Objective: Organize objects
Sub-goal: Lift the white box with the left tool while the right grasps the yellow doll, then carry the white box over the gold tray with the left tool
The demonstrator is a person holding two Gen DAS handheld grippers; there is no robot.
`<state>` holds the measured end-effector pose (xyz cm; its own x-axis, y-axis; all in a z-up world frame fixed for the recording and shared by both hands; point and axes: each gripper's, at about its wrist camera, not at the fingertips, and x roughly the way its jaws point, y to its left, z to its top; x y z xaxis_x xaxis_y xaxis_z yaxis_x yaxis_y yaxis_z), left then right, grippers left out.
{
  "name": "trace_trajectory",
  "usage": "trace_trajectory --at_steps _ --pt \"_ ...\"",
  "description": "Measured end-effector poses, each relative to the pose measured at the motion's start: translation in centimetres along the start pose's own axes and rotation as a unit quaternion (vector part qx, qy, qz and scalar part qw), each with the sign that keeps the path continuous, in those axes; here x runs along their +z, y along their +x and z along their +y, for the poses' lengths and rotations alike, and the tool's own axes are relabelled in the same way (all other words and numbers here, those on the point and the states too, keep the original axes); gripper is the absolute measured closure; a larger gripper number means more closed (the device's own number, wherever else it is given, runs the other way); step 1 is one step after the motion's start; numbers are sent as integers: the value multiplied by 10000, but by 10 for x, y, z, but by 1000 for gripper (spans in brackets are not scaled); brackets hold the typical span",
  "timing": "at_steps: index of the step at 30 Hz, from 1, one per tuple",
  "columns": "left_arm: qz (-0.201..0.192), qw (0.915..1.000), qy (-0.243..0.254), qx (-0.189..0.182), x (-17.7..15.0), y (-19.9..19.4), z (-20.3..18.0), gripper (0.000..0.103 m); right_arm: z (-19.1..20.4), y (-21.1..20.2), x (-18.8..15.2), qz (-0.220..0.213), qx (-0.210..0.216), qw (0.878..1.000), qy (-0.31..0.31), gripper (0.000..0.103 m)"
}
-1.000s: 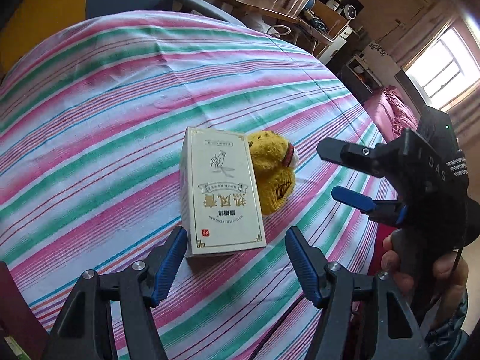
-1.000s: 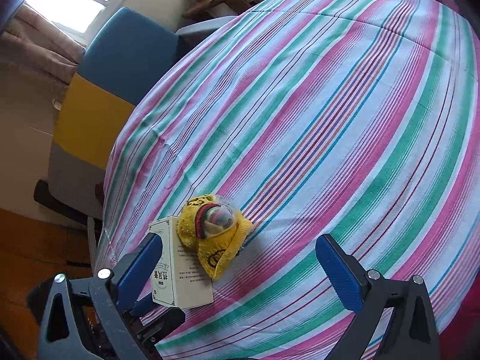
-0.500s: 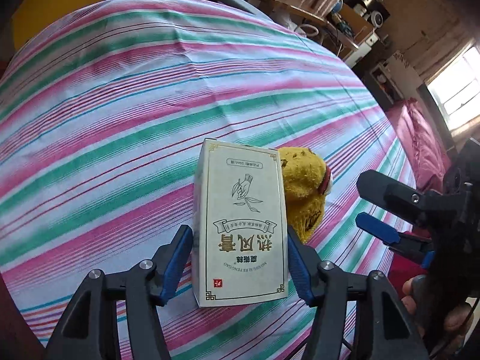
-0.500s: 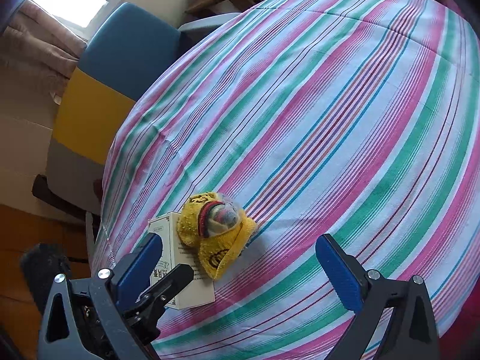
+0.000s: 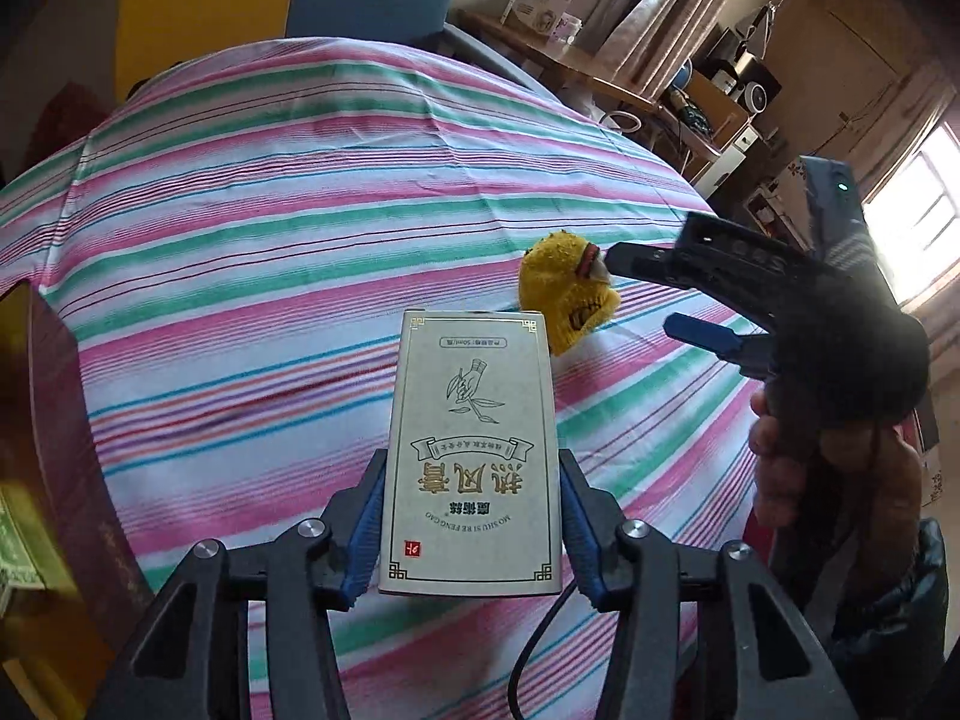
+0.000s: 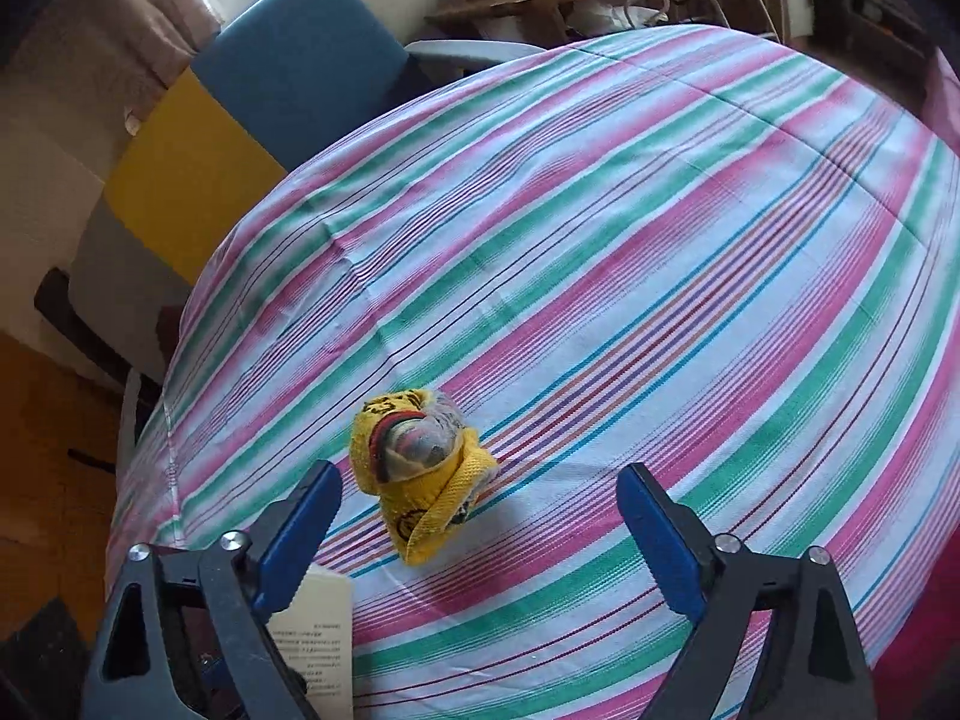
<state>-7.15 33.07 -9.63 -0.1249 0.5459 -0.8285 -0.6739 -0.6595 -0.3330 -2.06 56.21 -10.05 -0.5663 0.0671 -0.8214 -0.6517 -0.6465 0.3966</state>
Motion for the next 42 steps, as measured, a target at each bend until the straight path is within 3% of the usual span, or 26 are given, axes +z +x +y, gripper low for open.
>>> trace_trajectory --at_steps 2,4,8,11,22,24,26,42 --pt "-117 9999 3 17 -13 -15 2 51 -9 -6 -2 30 -115 9996 -250 20" --pt "-195 9997 -75 -88 -21 -27 5 51 13 13 3 9 -240 9985 -489 21" --pt "-400 9990 -154 -151 -34 -50 10 51 30 10 3 -246 -344 9946 -949 20" --pt "-504 9985 -155 -159 -39 -62 12 51 43 18 5 -408 -505 9906 -1202 11" --pt "-808 9964 -237 -15 -54 -93 26 51 57 46 -1 -161 -781 9786 -1898 10" --pt "-850 9959 -293 36 -57 -97 30 51 59 52 -3 -107 -840 9759 -2013 17" --pt "-937 9949 -351 124 -60 -103 34 51 59 57 -3 -53 -1008 9730 -2074 62" --pt "-1607 9772 -591 1256 -91 -166 67 51 52 57 -10 30 -1031 9710 -2159 62"
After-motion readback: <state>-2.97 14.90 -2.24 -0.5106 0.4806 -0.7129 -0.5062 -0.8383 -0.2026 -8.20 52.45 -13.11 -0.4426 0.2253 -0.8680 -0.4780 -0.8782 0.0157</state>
